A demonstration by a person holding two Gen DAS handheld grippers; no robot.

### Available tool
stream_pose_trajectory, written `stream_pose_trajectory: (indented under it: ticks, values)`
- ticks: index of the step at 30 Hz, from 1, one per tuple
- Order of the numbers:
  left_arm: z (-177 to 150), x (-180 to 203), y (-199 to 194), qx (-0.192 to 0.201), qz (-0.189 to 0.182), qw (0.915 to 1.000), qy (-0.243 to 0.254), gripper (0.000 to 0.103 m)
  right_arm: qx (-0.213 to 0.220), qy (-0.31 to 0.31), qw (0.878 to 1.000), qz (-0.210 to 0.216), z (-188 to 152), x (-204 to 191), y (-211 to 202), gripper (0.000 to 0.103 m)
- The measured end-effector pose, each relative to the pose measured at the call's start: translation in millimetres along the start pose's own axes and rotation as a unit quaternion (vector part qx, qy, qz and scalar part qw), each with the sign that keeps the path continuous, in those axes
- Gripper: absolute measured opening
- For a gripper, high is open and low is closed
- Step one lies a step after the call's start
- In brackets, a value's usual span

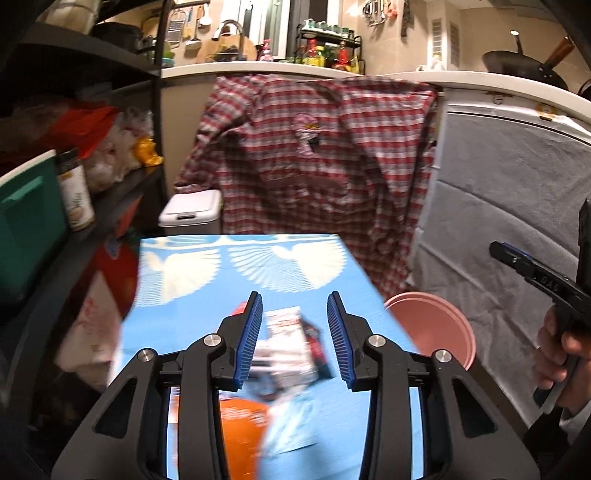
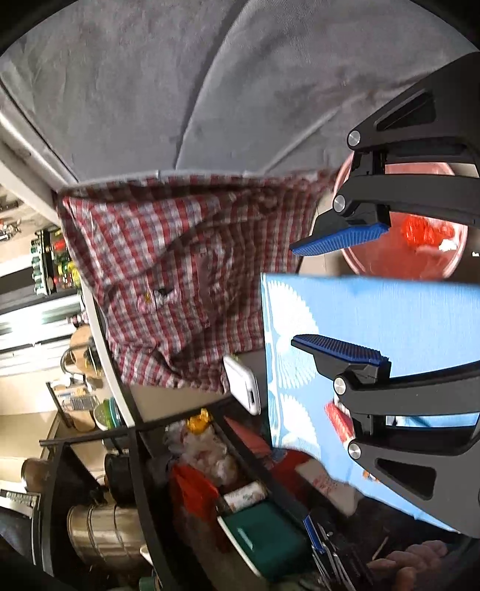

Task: Collect trash
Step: 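Grasp the orange snack bag with the left gripper while the right gripper grasps the black box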

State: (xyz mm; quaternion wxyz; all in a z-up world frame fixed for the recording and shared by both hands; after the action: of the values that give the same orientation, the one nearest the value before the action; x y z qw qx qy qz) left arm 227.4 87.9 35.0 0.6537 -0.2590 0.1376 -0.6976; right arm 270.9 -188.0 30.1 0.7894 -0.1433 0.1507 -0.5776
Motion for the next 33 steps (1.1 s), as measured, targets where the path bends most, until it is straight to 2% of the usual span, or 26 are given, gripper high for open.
stream_pose_trajectory:
  ticks: [3, 5, 8, 12, 16, 20, 26, 33]
  values:
    - [7.1, -27.3, -13.8, 0.004, 0.018, 0.9997, 0.017, 0.036, -0.004, -0.011, 1.000, 0.021, 0.3, -20.1, 4.5, 0.036]
    - [5.3, -47.5, -19.8, 0.007, 0.026, 0.9996, 0.010, 0.036, -0.011, -0.016, 0.999, 0.037, -1.3, -34.4, 9.9, 0.028]
    - [-7.3, -72.3, -16.6, 0.001, 0.032, 0.9993, -0.019, 0.036, -0.019, -0.024, 0.998, 0.056, -5.1, -54.9, 16.0, 0.024]
    - [-40.1, -90.9, 2.5, -0.049, 0.019, 0.9980, -0.034, 0.033, -0.029, -0.039, 0.996, 0.079, -10.8, -80.8, 22.5, 0.024]
    - [-57.1, -110.7, 16.9, -0.079, 0.011, 0.9954, -0.054, 0.033, -0.041, -0.054, 0.993, 0.099, -19.3, -103.9, 31.2, 0.024]
    - [-64.0, -124.2, 27.3, -0.084, 0.017, 0.9946, -0.059, 0.033, -0.055, -0.057, 0.990, 0.113, -27.5, -117.9, 46.2, 0.024]
    - [-78.2, -122.1, 45.3, -0.106, 0.008, 0.9934, -0.044, 0.033, -0.076, -0.046, 0.988, 0.128, -37.8, -132.3, 71.9, 0.025]
    - [-88.4, -126.1, 65.3, -0.126, 0.002, 0.9904, -0.056, 0.035, -0.100, -0.053, 0.984, 0.135, -52.7, -152.1, 103.9, 0.025]
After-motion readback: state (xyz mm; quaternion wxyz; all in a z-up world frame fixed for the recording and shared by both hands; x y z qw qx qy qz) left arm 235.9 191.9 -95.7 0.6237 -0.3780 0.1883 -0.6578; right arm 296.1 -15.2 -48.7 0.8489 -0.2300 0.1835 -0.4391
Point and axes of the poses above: each gripper's, at about its wrist camera, not at the fingertips, and y roughly the way its jaws point, x to its right, z to its top, the point moved 7 cm from there along y, roughly the way its jaws point, and after that the axes turned 10 degrees about -y, right-handed, at the moved point
